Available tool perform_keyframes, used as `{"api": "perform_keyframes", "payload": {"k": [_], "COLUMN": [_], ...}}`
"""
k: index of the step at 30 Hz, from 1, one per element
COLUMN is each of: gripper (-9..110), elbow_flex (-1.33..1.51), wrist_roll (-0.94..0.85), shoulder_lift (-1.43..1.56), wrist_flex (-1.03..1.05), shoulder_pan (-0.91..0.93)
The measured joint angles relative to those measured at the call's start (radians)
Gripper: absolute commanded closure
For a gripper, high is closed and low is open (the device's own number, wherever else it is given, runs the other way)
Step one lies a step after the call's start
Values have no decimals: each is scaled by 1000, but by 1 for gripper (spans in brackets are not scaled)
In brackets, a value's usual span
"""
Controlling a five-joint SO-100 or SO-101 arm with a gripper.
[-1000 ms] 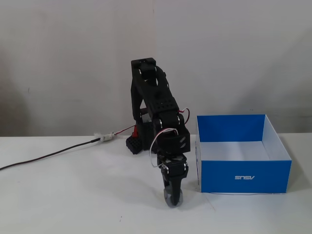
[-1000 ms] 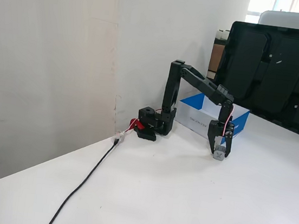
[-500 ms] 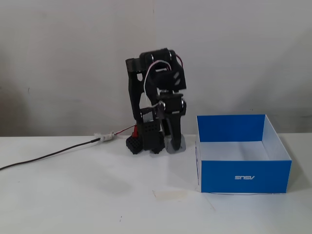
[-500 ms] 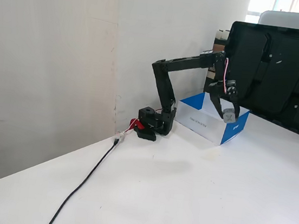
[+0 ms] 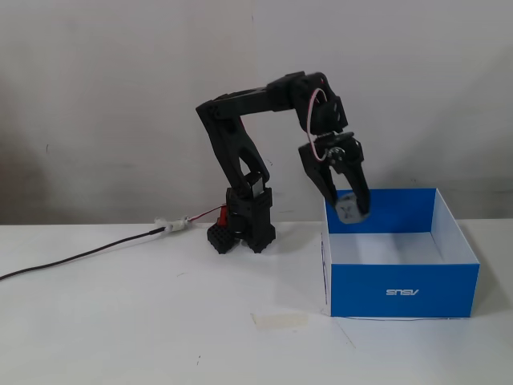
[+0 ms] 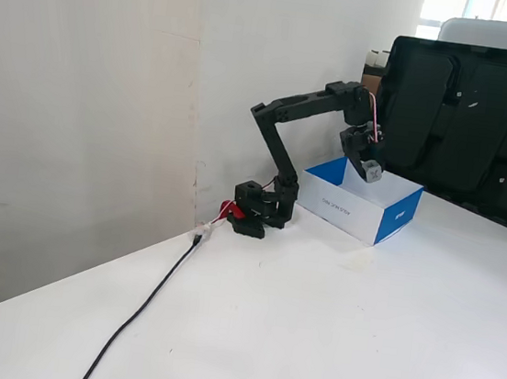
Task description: Pick the gray block and keep it in the box.
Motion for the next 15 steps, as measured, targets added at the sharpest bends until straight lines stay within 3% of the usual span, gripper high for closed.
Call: {"api": "perform_keyframes", "payload": {"k": [4,7,9,11,13,15], "gripper": [96,83,65,59,57,65], "elbow_flex": [160,176,190,201,202,202], "wrist_roll": [0,0,0,0,0,0], "shoulder_lift": [-6,-58,-71,-72,-72,-72], "wrist_flex": [-106,-138,-153,-166,-170,-170], "shoulder_pan": [-110,-153,-169,-172,-172,-170]}}
